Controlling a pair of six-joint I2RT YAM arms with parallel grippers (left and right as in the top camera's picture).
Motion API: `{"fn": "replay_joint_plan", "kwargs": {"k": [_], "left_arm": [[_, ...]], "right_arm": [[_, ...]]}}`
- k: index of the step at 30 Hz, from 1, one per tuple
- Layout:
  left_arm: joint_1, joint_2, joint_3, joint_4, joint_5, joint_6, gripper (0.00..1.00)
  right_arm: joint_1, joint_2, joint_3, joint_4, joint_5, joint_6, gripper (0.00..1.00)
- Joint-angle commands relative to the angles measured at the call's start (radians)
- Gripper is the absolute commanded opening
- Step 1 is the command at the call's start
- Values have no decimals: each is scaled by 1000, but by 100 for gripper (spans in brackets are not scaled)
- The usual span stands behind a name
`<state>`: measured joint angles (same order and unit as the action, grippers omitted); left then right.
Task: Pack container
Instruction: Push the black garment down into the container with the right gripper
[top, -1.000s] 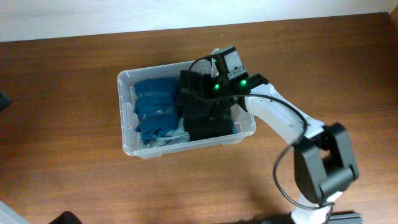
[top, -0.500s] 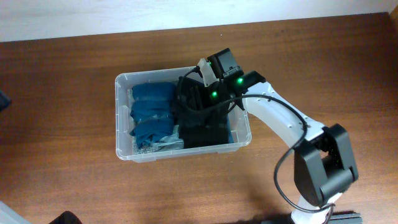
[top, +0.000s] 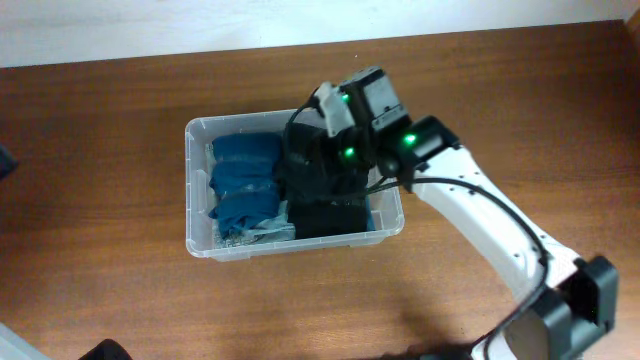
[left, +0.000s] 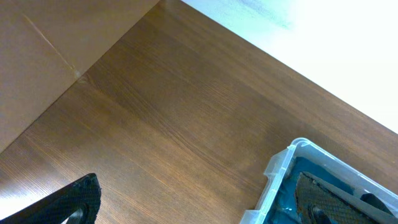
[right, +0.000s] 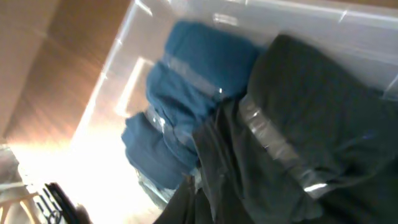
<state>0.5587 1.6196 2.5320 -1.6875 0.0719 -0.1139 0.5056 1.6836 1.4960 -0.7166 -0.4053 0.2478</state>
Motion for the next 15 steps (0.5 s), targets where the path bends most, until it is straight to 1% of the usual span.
{"fn": "replay_joint_plan", "kwargs": {"k": [1,4,7,10,11,15], "left_arm": [[5,2,4,0,3,-5,100],[5,2,4,0,3,-5,100],[5,2,4,0,3,-5,100],[5,1,4,0,3,-5,100],[5,1,4,0,3,-5,100],[5,2,4,0,3,-5,100]], "right_arm": [[51,109,-19,-6,78,-8,4],[73,214,-19,-6,126,-8,4],[77,312,-18,-19,122,-4,4],[76,344,-18,-49,88,-4,6],[76,339,-15,-56,78,-4,8],[76,247,41,-101,59,-10,22]]}}
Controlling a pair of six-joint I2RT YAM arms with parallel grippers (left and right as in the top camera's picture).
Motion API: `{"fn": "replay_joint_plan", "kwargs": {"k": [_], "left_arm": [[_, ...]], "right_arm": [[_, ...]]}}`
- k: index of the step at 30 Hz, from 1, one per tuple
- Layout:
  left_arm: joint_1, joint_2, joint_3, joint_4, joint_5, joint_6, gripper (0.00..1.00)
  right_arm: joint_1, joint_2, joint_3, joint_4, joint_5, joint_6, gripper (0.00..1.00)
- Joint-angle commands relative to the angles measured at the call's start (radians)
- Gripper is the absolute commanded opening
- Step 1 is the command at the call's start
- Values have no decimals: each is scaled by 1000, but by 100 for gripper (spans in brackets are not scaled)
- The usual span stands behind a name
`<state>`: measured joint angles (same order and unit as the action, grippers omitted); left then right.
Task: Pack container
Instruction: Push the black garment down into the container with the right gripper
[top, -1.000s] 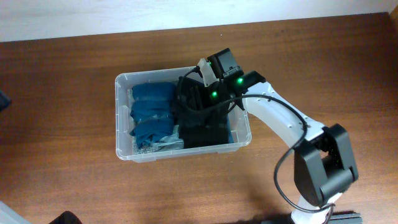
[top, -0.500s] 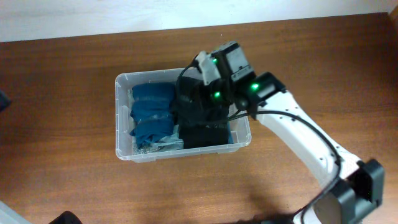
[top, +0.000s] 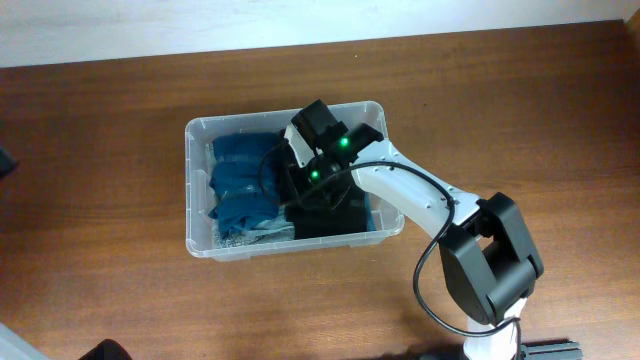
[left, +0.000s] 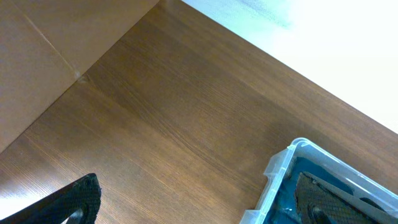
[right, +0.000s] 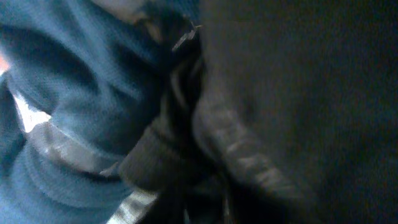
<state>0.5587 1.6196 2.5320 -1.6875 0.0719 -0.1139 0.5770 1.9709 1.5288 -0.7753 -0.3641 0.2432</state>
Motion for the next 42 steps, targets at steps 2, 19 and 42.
{"fn": "replay_joint_plan", "kwargs": {"k": [2,19,42], "left_arm": [[5,2,4,0,3,-5,100],[5,2,4,0,3,-5,100],[5,2,4,0,3,-5,100]], "right_arm": [[5,-109,48,-45,18,-39,31],[-18,-62,132,47,425,28,25],[-68,-258,198,-104,140,-3,100]]}}
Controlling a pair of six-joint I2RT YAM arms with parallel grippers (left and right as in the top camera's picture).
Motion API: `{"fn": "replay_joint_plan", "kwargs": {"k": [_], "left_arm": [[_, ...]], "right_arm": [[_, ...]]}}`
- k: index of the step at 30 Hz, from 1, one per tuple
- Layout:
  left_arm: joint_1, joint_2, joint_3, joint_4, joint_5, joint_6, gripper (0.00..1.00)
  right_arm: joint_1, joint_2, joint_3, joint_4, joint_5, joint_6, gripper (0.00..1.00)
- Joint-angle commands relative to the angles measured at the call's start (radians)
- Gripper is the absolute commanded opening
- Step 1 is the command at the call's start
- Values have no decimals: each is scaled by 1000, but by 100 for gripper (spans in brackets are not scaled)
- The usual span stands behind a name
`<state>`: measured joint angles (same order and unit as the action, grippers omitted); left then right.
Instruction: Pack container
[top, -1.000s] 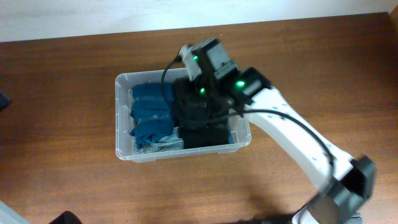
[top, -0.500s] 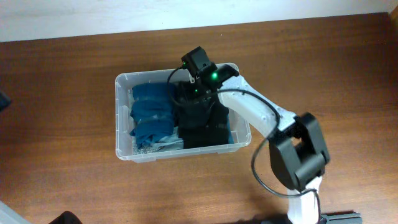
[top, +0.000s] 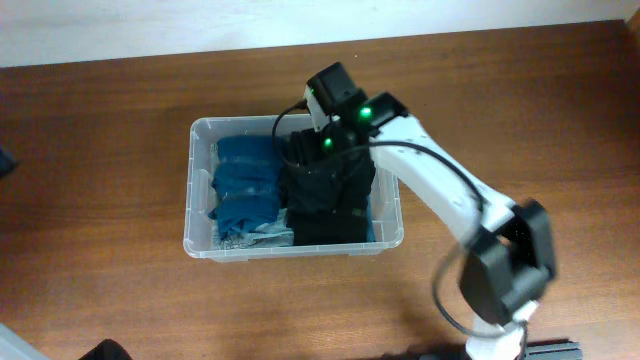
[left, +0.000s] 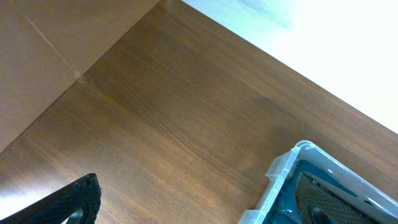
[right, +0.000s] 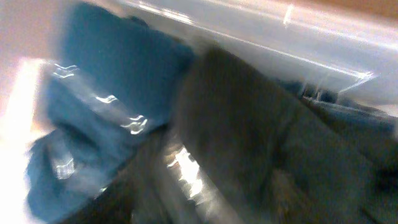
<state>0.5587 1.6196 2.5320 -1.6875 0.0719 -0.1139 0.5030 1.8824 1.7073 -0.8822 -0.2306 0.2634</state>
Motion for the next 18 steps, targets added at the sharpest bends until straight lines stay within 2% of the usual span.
{"fn": "replay_joint_plan", "kwargs": {"k": [1,8,13,18], "left_arm": [[5,2,4,0,3,-5,100],[5,2,4,0,3,-5,100],[5,1,4,0,3,-5,100],[5,2,4,0,3,-5,100]], "right_arm": [[6,-213,21,2,37,-23,98],[6,-481,21,-111,340,-24,98],[6,-629,21,-176,666,-24,99],[6,-726,21,-268,848,-24,98]]}}
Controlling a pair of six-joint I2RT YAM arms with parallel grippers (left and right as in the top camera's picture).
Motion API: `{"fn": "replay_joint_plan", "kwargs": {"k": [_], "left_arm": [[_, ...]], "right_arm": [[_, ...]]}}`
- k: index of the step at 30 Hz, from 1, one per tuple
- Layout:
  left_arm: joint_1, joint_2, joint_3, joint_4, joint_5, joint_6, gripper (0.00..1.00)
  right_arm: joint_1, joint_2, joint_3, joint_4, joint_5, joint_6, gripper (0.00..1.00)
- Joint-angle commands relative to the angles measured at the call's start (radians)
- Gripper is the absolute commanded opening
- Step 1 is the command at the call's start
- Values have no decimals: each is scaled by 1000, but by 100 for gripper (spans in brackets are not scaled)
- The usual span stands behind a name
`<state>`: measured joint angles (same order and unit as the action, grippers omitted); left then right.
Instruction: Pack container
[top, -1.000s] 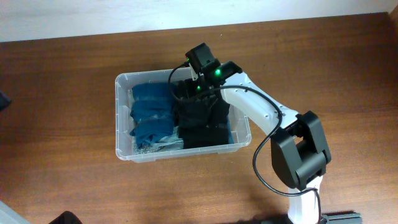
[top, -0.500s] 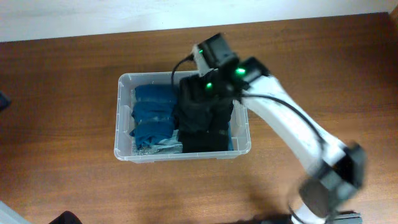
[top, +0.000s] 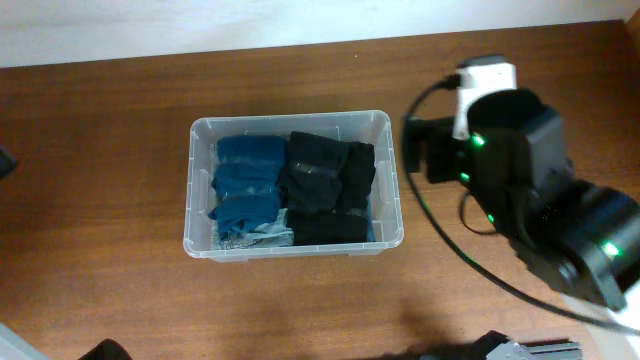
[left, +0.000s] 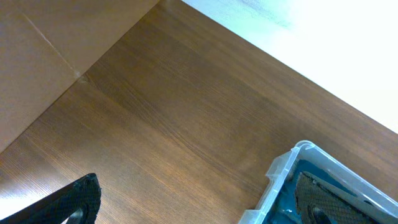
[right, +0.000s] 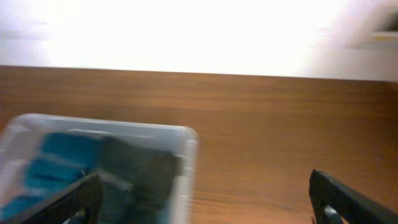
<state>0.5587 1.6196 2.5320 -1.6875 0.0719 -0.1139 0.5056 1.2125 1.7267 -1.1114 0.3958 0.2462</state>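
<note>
The clear plastic container (top: 290, 119) stands mid-table. Inside it, folded blue clothes (top: 245, 180) fill the left half and folded black clothes (top: 328, 190) the right half. My right arm (top: 490, 150) hangs high to the right of the container, outside it. In the right wrist view my right gripper (right: 208, 205) is open and empty over bare wood, with the container (right: 186, 134) blurred at the left. My left gripper (left: 199, 208) is open and empty over the table, with a container corner (left: 280, 171) by its right finger.
Brown wooden table (top: 110, 150) all round the container, with a pale wall along its far edge (top: 200, 25). A dark object shows at the bottom edge (top: 105, 350) of the overhead view.
My right gripper was down in the container at the black clothes. Now it is out, up and to the right of the container, open and empty. The black clothes lie in the container.
My right gripper was over the black clothes in the container, then low and close against them, then at their far end, the container standing slightly shifted. Now it is outside the container, and the black clothes lie flat beside the blue. The left arm has stayed still.
</note>
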Motion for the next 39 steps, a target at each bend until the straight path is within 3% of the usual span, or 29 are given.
{"fn": "replay_joint_plan", "kwargs": {"k": [1,6,11,16,21,34,39], "left_arm": [[5,2,4,0,3,-5,100],[5,1,4,0,3,-5,100],[5,2,4,0,3,-5,100],[5,1,4,0,3,-5,100],[5,2,4,0,3,-5,100],[5,2,4,0,3,-5,100],[5,2,4,0,3,-5,100]], "right_arm": [[3,-72,2,-56,238,-6,98],[-6,-134,-8,-103,283,-7,98],[-193,-219,-84,-29,123,-7,99],[-457,-337,-286,114,-81,-7,98],[-597,-496,-569,230,-203,-52,99],[-587,-951,-1255,463,-342,-47,98],[-558,-1072,-1390,493,-346,-47,98]]}}
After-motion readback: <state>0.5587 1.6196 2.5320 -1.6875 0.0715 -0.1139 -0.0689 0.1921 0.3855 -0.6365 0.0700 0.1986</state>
